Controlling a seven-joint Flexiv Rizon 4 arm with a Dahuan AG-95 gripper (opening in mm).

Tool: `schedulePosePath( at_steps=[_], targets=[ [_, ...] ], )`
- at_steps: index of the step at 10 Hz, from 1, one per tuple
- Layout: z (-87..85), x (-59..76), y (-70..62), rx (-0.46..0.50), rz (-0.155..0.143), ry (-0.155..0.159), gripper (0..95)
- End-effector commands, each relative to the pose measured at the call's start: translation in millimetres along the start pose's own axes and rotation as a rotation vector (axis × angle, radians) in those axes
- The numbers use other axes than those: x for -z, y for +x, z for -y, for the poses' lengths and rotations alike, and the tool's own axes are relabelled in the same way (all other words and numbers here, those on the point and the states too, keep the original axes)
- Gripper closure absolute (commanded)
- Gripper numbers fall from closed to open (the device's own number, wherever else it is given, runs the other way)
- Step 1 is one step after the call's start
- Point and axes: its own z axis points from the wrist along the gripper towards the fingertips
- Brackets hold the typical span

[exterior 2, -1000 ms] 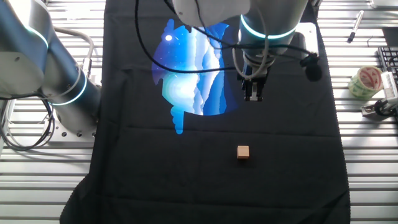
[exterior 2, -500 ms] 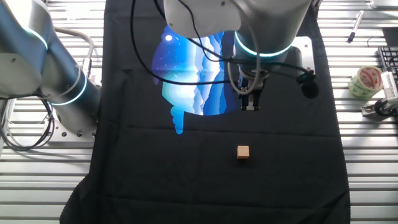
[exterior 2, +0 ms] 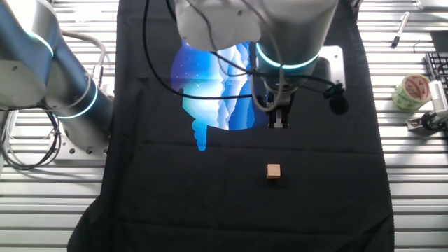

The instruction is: Pick up the small block on the left and move it to the right

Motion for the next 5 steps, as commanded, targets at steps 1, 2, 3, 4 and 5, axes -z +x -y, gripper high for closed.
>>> schedulePosePath(
  at_steps=[1,2,3,4,5],
  targets=[
    [1.9,0.3,0.1,-0.009,-0.005,0.008,95.0],
    [2.0,0.2,0.2,-0.019,-0.009,0.023,95.0],
    [2.9,0.3,0.6,-0.027,-0.008,0.025,95.0],
    [4.6,0.7,1.3,-0.033,-0.006,0.028,95.0],
    [9.1,1.8,3.4,-0.037,-0.006,0.030,95.0]
  ],
)
